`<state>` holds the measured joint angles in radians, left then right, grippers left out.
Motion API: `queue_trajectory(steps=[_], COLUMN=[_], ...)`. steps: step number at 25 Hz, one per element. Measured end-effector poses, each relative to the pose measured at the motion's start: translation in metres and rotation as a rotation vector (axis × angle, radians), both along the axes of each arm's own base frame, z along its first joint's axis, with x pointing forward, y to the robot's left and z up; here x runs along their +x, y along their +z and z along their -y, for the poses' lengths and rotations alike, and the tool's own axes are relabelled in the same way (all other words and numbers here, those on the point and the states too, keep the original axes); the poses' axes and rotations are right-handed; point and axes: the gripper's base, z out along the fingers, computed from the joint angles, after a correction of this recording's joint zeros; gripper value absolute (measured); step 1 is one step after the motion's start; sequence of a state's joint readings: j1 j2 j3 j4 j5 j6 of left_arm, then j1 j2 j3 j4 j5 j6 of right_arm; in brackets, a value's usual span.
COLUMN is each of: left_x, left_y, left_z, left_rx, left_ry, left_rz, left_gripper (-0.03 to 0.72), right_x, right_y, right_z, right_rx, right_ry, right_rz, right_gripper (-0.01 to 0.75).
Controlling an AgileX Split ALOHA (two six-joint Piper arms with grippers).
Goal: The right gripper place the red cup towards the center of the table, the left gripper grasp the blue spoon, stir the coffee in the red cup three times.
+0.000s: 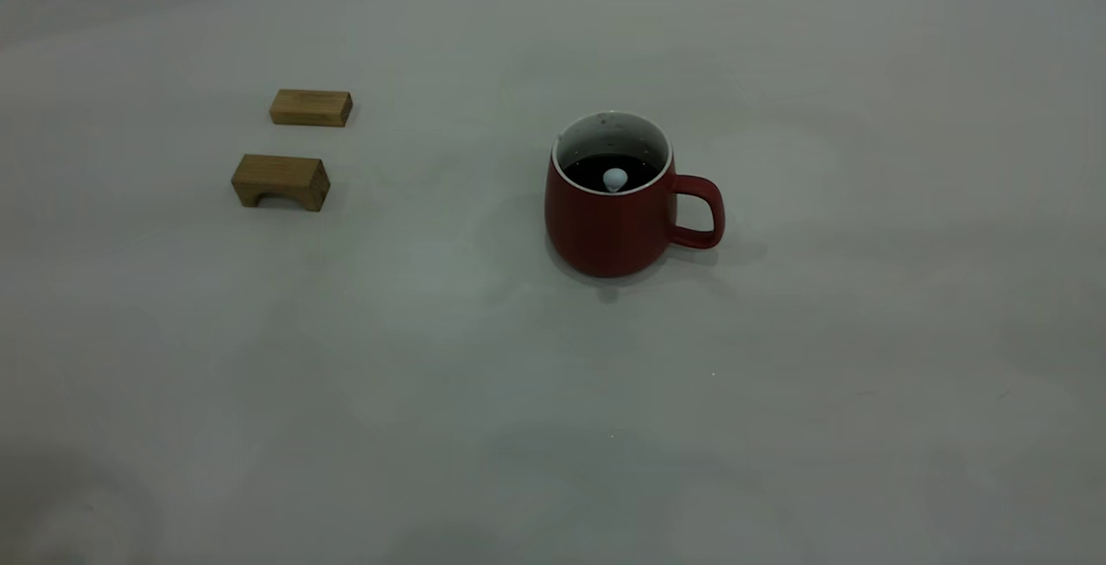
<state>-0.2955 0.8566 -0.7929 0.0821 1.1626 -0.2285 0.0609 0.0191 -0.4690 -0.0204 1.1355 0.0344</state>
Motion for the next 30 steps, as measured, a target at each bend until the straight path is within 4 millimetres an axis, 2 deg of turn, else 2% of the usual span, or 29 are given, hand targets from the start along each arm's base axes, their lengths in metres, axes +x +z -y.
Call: queue_trajectory(steps=[3,6,12,17,21,30], left_x=[-0.036,-0.066,-0.106,-0.123,-0.131,-0.134], left_y=[-0.008,-0.013,-0.021,-0.036,-0.044,-0.045], left_z=[-0.015,-0.019,-0.024,-0.025,-0.027,-0.031], left_rx=[-0.055,-0.069,-0.052,-0.047,-0.032,-0.014], left_ry=[0.002,-0.044,0.004,0.008,0.030,0.076], left_rz=[0.074,0.189,0.395,0.534,0.576,0.589], left_gripper=[0.496,0.496,0.496,0.496,0.496,0.496], right_x=[0.000,0.000,0.000,0.000,0.000,0.000], right_y=[0.000,0.000,0.000,0.000,0.000,0.000], right_z=[0.000,0.000,0.000,0.000,0.000,0.000], right_rx=[0.000,0.000,-0.001,0.000,0.000,0.000], right_ry=[0.000,0.000,0.001,0.000,0.000,0.000], right_rz=[0.000,0.000,0.000,0.000,0.000,0.000], right_gripper=[0.237,0.237,0.237,0.237,0.237,0.237])
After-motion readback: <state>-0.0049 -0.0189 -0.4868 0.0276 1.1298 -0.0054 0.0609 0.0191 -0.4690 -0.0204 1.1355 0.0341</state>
